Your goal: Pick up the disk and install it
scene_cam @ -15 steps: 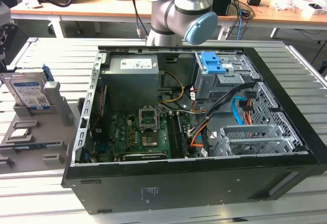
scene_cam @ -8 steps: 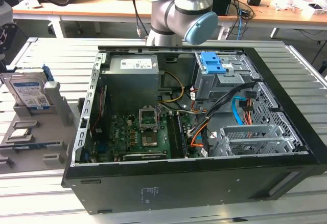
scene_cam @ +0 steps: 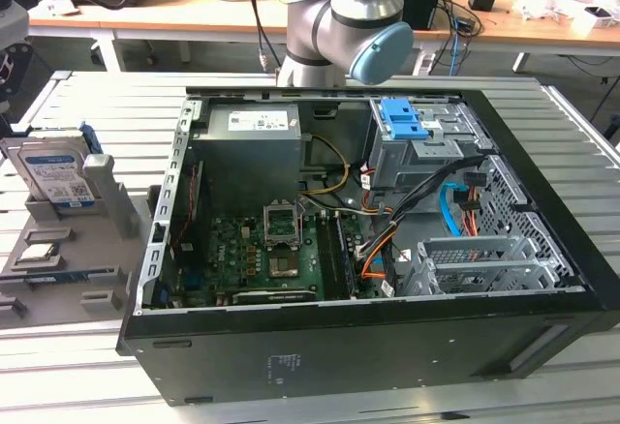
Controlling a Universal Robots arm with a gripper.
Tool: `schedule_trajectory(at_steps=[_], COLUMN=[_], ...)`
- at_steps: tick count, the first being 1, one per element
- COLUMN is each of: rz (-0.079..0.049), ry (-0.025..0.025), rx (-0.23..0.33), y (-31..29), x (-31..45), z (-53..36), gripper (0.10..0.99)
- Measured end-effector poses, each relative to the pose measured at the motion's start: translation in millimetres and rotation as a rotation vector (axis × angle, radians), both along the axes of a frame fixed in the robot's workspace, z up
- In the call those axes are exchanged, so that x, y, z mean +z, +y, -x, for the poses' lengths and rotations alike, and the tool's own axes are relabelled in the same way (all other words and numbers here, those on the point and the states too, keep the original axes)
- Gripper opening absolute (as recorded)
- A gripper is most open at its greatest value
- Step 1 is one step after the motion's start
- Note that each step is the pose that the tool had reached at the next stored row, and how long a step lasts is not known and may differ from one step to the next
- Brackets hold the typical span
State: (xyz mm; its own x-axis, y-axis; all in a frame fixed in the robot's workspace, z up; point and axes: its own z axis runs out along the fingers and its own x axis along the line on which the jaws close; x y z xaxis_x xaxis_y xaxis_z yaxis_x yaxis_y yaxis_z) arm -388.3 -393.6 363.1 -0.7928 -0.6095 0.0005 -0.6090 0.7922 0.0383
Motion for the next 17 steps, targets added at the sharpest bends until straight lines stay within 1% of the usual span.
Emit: schedule_trajectory(at_steps=[6,11,17], rz=[0.0,0.0,0.0], ry=[0.0,-0.0001,0.0], rx=[0.034,0.076,0.112], y=[0.0,0.0,0.0], x=[0.0,0.0,0.0], z=[0.0,0.0,0.0], gripper=[0.106,0.106,0.106])
